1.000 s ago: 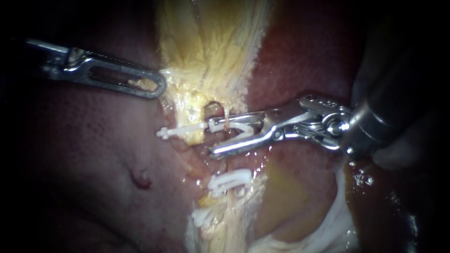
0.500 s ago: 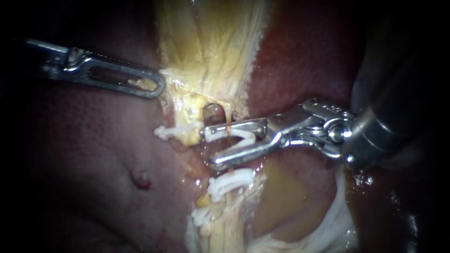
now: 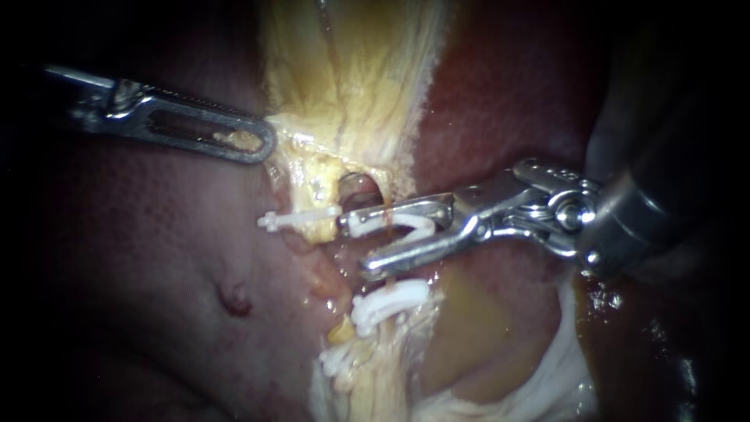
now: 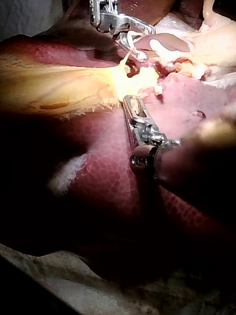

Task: Clipping third clip right tube

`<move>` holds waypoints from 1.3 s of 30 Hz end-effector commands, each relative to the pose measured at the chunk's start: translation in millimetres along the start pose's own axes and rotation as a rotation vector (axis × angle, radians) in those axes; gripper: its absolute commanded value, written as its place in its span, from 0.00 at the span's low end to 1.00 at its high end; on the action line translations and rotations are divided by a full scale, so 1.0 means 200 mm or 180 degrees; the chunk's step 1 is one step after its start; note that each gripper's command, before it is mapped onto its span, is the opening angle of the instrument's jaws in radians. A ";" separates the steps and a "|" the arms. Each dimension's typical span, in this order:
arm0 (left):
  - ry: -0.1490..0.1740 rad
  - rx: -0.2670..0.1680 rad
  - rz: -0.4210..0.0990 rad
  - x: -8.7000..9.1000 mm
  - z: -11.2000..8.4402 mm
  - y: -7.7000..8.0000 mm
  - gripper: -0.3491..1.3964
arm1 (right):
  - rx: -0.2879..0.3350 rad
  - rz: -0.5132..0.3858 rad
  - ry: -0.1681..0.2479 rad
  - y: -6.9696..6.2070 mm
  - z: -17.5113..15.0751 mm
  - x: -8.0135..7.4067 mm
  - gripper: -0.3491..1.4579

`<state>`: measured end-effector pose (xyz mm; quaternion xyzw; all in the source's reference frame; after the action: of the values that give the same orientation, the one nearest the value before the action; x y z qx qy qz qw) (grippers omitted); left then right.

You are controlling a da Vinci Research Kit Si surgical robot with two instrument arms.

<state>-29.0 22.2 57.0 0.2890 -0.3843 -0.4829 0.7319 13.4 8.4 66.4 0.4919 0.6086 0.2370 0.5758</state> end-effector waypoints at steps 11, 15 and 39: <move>-0.0001 0.0001 0.0000 0.000 0.000 0.000 0.00 | -0.0078 0.0002 0.0042 0.002 -0.005 0.000 0.25; -0.0001 0.0001 0.0000 0.000 0.000 0.000 0.00 | -0.0113 0.0001 0.0060 0.003 -0.007 0.000 0.20; 0.0000 0.0002 0.0000 0.000 0.000 0.000 0.00 | -0.0149 0.0198 0.0015 0.003 -0.012 -0.006 0.00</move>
<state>-29.0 22.3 57.1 0.2892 -0.3845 -0.4827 0.7318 11.3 8.3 68.0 0.4964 0.5884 0.2703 0.5781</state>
